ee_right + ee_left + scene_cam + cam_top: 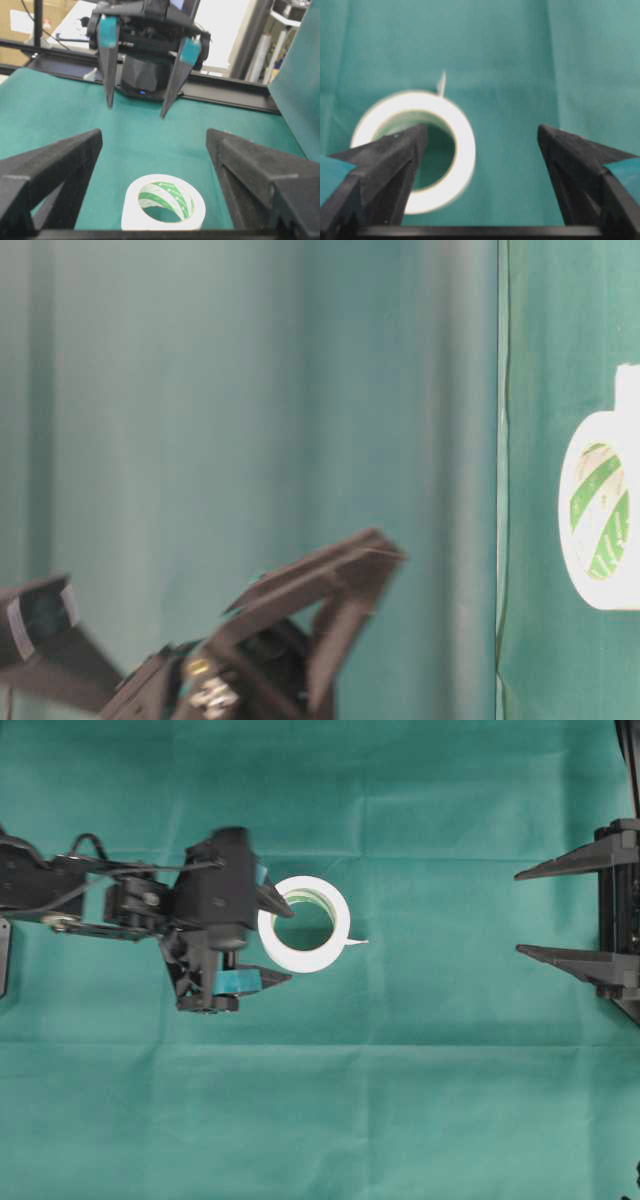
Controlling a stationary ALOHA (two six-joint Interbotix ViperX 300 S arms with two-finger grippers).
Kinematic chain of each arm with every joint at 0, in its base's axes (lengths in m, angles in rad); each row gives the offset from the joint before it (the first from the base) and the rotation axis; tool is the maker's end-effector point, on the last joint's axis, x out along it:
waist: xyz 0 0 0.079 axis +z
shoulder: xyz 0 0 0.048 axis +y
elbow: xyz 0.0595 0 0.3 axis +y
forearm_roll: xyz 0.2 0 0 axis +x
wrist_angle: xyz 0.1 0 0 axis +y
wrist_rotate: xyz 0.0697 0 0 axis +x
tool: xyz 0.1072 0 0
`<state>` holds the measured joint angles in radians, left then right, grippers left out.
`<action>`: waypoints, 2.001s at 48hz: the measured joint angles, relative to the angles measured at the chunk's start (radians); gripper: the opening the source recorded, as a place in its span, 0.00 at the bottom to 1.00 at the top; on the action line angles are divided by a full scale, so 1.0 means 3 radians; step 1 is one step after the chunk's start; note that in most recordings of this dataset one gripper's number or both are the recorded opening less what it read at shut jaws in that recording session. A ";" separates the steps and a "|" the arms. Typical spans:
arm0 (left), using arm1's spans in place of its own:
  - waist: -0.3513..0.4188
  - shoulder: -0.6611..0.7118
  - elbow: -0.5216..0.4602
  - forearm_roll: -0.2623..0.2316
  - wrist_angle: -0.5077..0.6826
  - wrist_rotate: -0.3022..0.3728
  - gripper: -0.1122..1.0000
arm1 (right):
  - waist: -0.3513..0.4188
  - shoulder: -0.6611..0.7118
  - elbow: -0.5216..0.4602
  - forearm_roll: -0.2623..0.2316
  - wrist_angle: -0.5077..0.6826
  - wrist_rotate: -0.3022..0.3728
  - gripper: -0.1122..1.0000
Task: Peel off the duct tape with your right arm.
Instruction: 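Move the left gripper over the white tape roll and lower it, then close the left gripper on the roll's rim and tilt it upright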
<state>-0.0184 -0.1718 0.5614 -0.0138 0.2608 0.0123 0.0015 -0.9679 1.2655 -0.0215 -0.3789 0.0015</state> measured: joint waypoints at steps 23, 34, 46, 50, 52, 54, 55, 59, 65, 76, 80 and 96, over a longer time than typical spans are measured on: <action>0.0046 0.0312 -0.0312 0.0005 0.0527 0.0077 0.94 | 0.0005 0.0000 0.0087 -0.0005 -0.0077 0.0005 0.82; 0.0077 0.0476 -0.0317 0.0005 0.0527 0.0092 0.94 | 0.0000 0.0000 0.0087 -0.0005 -0.0087 0.0005 0.82; 0.0107 0.0690 -0.0322 0.0000 0.0516 0.0097 0.94 | 0.0000 0.0000 0.0087 0.0000 -0.0087 0.0005 0.82; 0.0102 0.0767 -0.0327 0.0000 0.0496 0.0097 0.94 | 0.0000 0.0000 0.0092 -0.0005 -0.0097 0.0005 0.82; 0.0102 0.0803 -0.0327 0.0000 0.0486 0.0097 0.94 | 0.0005 0.0000 0.0087 -0.0005 -0.0092 0.0005 0.82; 0.0107 0.0839 -0.0327 0.0000 0.0460 0.0097 0.94 | 0.0000 0.0000 0.0087 -0.0005 -0.0097 0.0005 0.82; 0.0107 0.0854 -0.0322 0.0000 0.0450 0.0097 0.94 | 0.0005 0.0000 0.0087 -0.0005 -0.0097 0.0005 0.82; 0.0102 0.0910 -0.0327 0.0005 0.0404 0.0097 0.94 | 0.0005 0.0005 0.0087 -0.0005 -0.0102 0.0005 0.82; 0.0107 0.0982 -0.0332 0.0000 0.0337 0.0092 0.94 | 0.0005 0.0000 0.0092 -0.0005 -0.0102 0.0005 0.82; 0.0107 0.1120 -0.0337 0.0000 0.0256 0.0092 0.94 | 0.0000 0.0005 0.0097 0.0000 -0.0102 0.0005 0.82; 0.0107 0.1181 -0.0337 0.0000 0.0220 0.0097 0.94 | 0.0005 0.0000 0.0102 -0.0005 -0.0102 0.0005 0.82; 0.0123 0.1370 -0.0378 0.0005 0.0112 0.0097 0.94 | 0.0005 0.0005 0.0118 -0.0005 -0.0102 0.0005 0.82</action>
<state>0.0184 0.2393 0.4479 -0.0123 0.2945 0.0414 0.0031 -0.9664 1.3008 -0.0230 -0.4096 0.0031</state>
